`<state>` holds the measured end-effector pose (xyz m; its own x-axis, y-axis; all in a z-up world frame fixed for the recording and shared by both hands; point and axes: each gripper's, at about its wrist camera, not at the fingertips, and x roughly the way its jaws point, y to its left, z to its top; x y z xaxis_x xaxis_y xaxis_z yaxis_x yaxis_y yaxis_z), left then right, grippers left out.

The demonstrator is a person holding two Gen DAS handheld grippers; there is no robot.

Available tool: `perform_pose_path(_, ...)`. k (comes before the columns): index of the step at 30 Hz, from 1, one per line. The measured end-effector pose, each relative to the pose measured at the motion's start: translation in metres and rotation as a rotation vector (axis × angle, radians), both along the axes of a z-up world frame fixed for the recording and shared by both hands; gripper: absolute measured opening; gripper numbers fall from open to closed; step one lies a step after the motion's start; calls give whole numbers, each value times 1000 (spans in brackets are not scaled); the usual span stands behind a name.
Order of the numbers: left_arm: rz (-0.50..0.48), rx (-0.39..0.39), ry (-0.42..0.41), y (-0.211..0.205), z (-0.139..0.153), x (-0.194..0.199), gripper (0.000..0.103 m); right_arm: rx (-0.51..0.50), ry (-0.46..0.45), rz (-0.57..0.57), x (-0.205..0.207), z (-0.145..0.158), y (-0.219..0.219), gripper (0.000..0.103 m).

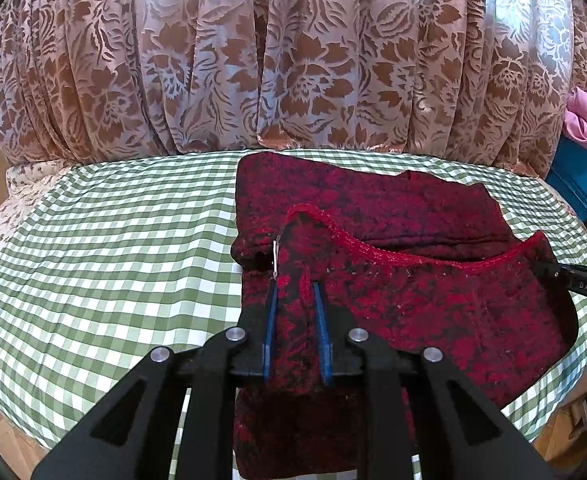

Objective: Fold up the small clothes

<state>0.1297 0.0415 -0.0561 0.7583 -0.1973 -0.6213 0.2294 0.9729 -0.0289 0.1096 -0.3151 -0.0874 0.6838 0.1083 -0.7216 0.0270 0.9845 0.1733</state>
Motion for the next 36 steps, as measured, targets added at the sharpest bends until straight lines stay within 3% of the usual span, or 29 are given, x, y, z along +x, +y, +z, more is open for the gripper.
perform_pose_path(16, 7, -74, -38, 20, 6, -38, 15, -24, -34, 30, -23, 20, 3, 18)
perform_pose_path(25, 0, -134, -67, 24, 34, -35, 14, -14, -115, 49, -31, 52, 8, 17)
perform_pose_path(31, 10, -63, -93, 11, 46, -9, 14, -44, -146, 43, -19, 66, 5, 17)
perform_pose_path(36, 41, -7, -66, -4, 31, 12, 14, -80, -89, 31, 6, 45, 4, 17)
